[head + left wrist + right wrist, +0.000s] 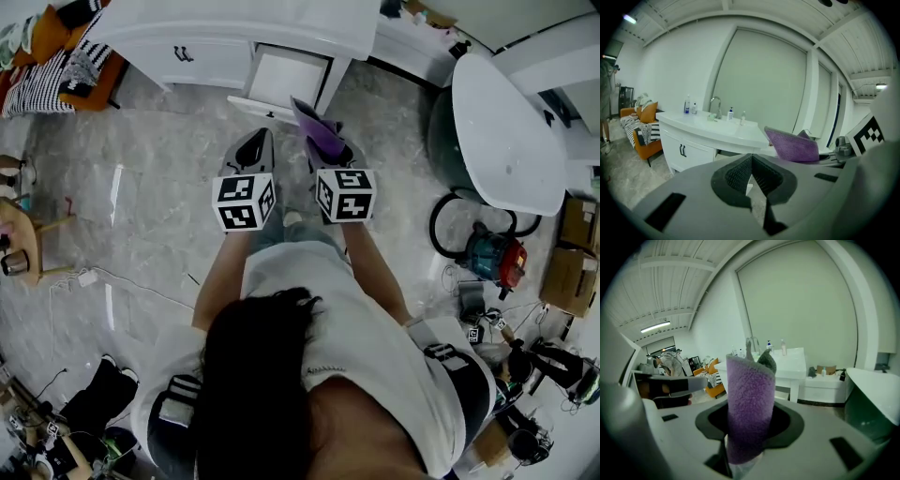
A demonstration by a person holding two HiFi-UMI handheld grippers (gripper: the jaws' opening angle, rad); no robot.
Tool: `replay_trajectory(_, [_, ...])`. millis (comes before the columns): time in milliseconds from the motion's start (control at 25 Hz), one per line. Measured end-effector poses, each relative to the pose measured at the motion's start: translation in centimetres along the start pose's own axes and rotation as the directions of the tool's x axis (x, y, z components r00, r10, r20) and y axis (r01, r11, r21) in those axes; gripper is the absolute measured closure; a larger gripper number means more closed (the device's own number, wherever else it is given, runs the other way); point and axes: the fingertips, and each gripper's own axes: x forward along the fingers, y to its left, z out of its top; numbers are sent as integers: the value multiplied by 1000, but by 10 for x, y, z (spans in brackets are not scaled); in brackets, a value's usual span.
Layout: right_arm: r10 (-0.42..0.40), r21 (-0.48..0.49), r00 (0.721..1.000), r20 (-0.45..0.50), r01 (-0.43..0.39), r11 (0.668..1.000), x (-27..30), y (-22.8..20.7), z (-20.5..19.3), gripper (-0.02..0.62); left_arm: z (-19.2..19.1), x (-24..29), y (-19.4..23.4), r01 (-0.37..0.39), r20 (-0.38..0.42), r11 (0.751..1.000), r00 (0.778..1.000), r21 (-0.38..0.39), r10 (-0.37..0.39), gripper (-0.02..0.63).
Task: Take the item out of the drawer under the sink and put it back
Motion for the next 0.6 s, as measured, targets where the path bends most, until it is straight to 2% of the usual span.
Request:
replay_trajectory(400, [-39, -20, 998, -42, 38, 999, 71, -22, 24, 419, 19, 68, 42, 23, -29, 1000, 999, -3, -23, 603])
replay_trajectory(600, [-34, -20, 996, -82, 32, 999, 119, -28, 31, 417, 21, 101, 70, 25, -74, 1000, 997, -15, -26, 603])
